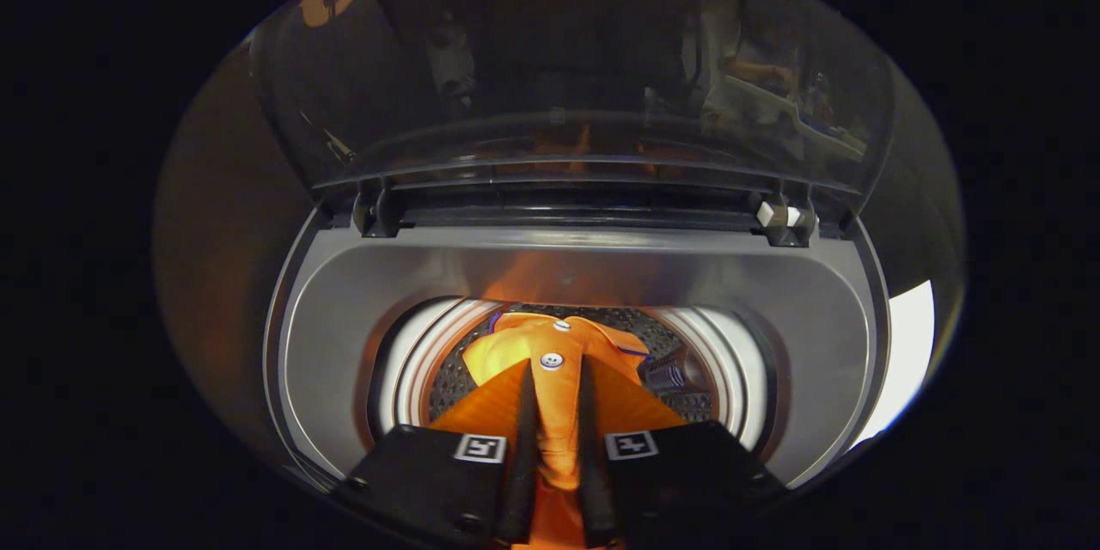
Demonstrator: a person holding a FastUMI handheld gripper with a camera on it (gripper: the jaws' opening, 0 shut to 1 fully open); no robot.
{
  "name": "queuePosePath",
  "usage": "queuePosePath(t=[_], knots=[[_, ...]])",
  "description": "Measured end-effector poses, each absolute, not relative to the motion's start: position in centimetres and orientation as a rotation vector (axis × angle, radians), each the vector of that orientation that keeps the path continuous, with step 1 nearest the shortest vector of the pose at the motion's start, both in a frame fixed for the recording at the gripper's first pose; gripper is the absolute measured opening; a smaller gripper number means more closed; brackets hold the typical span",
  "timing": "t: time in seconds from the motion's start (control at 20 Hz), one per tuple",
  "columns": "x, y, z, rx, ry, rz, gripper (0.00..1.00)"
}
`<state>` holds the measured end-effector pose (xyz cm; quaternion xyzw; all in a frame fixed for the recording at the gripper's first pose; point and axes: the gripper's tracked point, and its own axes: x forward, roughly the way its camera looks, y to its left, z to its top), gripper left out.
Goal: Put the clothes into the washing machine and then close the washing machine lid.
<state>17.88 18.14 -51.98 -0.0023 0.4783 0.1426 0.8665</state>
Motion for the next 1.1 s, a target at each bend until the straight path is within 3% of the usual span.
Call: queuePosePath(t=[0.5, 0.85, 1.1], knots=[[16.3, 18.5, -51.7, 0.002, 1.016, 0.327, 1.00], [15.5, 18.4, -48.9, 0.001, 0.928, 0.332, 1.00], [15.3, 18.4, -42.7, 0.022, 0.778, 0.344, 1.00]])
